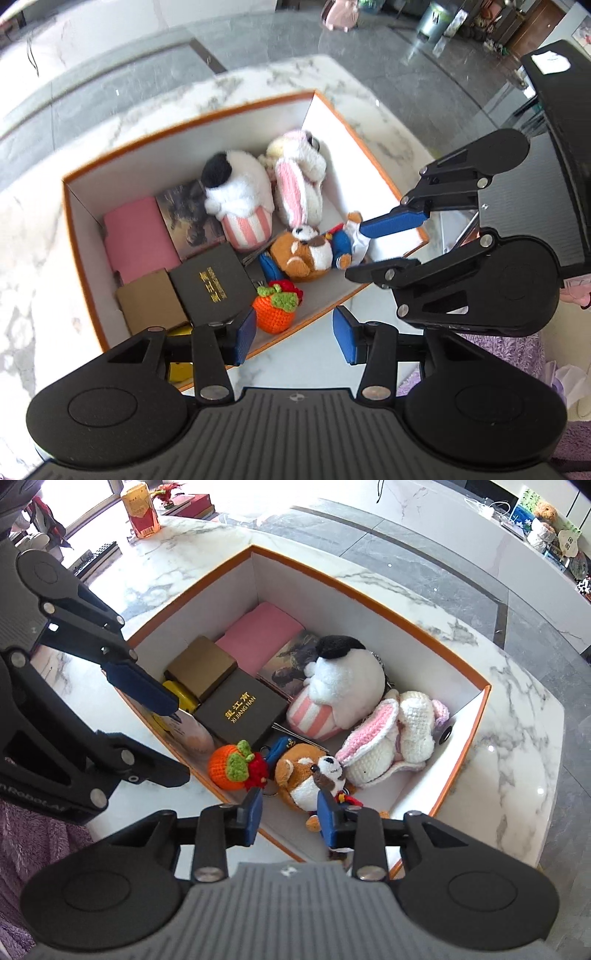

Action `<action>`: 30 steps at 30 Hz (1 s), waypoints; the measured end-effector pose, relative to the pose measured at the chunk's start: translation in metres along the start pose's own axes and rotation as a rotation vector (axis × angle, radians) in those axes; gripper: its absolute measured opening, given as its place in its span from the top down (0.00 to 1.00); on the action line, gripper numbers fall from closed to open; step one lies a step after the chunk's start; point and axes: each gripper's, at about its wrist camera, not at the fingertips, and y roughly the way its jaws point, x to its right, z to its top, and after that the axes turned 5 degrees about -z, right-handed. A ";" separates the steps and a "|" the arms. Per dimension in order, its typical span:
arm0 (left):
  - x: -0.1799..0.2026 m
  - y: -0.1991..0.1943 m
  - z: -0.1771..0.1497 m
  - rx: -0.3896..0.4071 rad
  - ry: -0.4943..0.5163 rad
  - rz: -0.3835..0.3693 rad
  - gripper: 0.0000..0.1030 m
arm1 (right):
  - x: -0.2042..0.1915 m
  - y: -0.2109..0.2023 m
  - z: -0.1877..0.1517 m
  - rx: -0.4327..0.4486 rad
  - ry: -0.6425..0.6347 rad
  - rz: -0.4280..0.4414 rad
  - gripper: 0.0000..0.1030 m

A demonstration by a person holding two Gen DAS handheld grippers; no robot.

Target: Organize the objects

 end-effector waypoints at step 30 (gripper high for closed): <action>0.029 -0.032 -0.150 0.858 -0.203 0.496 0.19 | -0.085 -0.017 -0.097 0.614 0.407 -0.370 0.44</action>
